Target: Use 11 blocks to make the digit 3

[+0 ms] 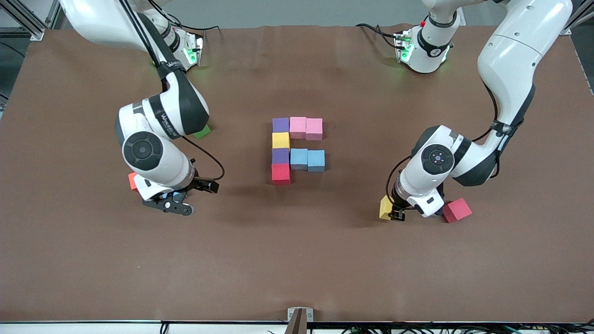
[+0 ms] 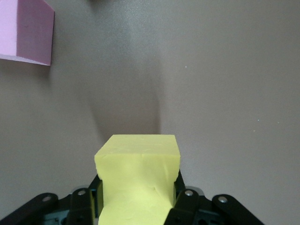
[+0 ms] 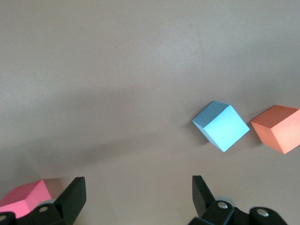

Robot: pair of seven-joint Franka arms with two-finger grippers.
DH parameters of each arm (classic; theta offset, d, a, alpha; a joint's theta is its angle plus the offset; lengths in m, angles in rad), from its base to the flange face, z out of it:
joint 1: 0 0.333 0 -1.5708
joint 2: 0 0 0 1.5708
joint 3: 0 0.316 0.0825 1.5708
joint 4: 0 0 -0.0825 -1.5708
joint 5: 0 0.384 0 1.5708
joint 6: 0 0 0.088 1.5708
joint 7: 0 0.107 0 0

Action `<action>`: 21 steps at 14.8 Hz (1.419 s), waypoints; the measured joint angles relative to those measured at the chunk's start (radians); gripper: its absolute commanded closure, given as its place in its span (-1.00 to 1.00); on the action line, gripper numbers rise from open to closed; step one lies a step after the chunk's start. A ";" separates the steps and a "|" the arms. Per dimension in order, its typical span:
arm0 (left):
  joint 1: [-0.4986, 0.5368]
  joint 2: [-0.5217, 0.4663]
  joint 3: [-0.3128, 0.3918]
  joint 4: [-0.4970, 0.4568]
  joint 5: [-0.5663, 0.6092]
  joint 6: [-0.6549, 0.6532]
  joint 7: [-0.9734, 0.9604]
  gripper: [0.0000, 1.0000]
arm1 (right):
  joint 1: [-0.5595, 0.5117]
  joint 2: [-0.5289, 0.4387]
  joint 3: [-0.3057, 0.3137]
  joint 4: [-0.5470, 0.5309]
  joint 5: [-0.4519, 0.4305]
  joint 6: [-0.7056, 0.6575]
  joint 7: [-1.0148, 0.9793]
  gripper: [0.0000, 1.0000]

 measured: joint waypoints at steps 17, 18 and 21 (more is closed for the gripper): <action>0.001 0.000 0.003 0.001 0.000 -0.007 0.000 0.17 | -0.284 -0.185 -0.002 0.053 -0.001 -0.414 -0.524 -1.00; 0.001 0.000 0.003 0.001 0.000 -0.007 0.000 0.17 | -0.285 -0.191 -0.001 0.054 -0.001 -0.427 -0.523 -1.00; 0.001 0.000 0.003 0.002 0.000 -0.007 0.000 0.17 | -0.305 -0.217 -0.003 0.042 -0.001 -0.445 -0.523 -1.00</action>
